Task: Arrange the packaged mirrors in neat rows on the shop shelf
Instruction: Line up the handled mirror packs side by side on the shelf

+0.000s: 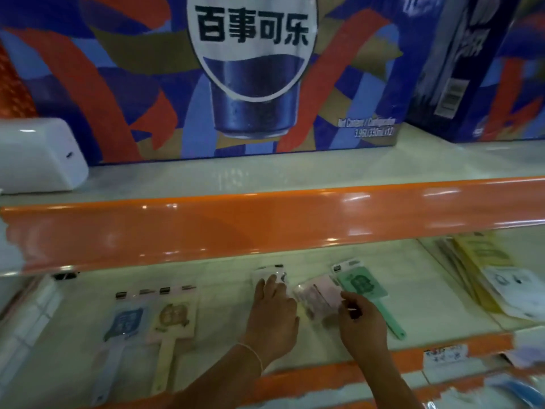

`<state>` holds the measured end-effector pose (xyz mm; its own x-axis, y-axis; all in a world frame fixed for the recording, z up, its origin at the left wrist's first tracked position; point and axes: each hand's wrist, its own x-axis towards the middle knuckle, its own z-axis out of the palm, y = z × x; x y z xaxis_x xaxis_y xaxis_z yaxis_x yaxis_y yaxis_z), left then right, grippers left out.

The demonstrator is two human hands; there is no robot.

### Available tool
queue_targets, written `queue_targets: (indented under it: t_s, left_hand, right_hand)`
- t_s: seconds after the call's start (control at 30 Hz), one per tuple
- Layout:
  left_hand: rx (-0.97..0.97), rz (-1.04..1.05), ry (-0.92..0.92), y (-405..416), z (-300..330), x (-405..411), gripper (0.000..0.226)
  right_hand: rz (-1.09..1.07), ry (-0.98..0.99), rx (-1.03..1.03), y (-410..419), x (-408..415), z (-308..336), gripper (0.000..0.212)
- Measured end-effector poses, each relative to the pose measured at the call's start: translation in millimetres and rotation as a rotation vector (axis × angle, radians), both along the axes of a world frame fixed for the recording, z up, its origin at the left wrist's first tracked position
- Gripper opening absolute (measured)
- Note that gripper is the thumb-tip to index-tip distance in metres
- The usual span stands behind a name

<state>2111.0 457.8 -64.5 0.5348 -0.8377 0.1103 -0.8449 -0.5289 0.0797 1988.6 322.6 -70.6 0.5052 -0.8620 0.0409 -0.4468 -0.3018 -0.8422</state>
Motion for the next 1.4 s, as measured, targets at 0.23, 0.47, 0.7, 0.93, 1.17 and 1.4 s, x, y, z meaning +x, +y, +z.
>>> queue_targets:
  t_s: [0.23,0.47,0.7,0.93,1.17,1.4]
  left_hand:
    - [0.148,0.14,-0.008,-33.3,-4.5,-16.9,0.039]
    - [0.198,0.132,-0.106,-40.6,6.0,-34.0,0.043]
    - [0.286,0.175,-0.045,-36.7,8.5,-30.6,0.051]
    - [0.228,0.174,0.082,-35.3,21.2,-25.8,0.04]
    - [0.165,0.07,0.124,-45.2,12.9,-39.4,0.052]
    - [-0.326,0.152,0.519,-52.7,19.7,-43.2,0.028]
  right_hand:
    - [0.163,0.048,0.019,-20.1,-6.5,-4.8,0.024]
    - [0.025,-0.114,0.208,-36.3,-12.5,-13.4,0.015]
    - [-0.051,-0.203,0.271,-36.6,-15.4,-15.1,0.012]
    - [0.233,-0.124,0.026,-15.7,-16.7,-8.9,0.021]
    - [0.398,-0.117,0.043,-12.8,-19.3,-4.3,0.04]
    - [0.307,-0.224,0.037,-21.7,-18.9,-0.6,0.036]
